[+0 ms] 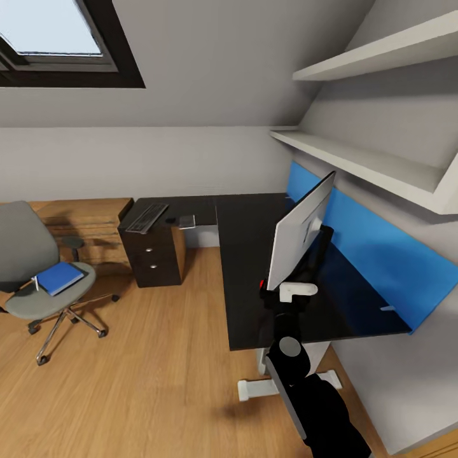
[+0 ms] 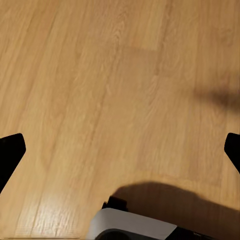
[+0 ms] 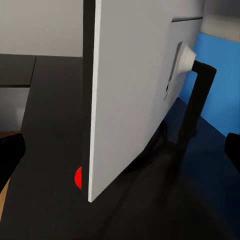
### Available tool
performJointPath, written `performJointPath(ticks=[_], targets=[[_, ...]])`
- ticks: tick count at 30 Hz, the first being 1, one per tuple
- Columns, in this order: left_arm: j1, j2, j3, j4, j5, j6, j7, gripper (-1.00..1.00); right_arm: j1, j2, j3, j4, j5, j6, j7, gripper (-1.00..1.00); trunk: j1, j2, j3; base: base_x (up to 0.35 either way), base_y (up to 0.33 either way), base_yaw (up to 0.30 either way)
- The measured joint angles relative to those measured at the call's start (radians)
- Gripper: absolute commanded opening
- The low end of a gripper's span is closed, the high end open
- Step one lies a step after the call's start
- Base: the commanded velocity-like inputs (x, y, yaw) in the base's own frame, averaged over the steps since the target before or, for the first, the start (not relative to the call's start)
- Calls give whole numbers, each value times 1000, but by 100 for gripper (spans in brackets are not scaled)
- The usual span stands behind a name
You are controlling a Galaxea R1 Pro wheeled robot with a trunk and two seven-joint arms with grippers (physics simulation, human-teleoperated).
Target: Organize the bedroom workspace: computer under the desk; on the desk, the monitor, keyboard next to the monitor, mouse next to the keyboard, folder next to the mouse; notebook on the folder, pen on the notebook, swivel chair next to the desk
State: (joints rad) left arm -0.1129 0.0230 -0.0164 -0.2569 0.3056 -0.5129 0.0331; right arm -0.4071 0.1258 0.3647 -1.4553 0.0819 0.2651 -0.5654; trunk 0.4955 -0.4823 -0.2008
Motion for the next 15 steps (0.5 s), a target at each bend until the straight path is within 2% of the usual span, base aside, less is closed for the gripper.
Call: performJointPath(ticks=[7,15], targets=[[0,-1,1,7,0,-1,0,100,1,0,0,-4,0,-1,-8,100,0,0,0,30,1,0],[0,-2,1,17,0,-31,0,100,1,0,2,-6,-2,-31,-72,100,0,0,0,146,91,0]])
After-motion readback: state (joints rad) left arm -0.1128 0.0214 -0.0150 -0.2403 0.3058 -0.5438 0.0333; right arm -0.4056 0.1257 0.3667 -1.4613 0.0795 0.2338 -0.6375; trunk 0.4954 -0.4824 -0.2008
